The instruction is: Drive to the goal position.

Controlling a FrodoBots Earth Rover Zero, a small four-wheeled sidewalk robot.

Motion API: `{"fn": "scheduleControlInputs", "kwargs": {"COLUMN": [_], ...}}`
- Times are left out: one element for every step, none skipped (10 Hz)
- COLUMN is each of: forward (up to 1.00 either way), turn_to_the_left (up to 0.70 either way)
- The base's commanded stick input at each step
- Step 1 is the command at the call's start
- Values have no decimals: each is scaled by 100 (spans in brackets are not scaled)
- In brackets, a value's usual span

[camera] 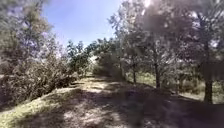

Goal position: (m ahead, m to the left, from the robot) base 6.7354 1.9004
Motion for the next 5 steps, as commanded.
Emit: {"fn": "scheduleControlInputs", "kwargs": {"forward": [70, 70, 70, 70, 70], "turn_to_the_left": [0, 0, 0, 0, -35]}}
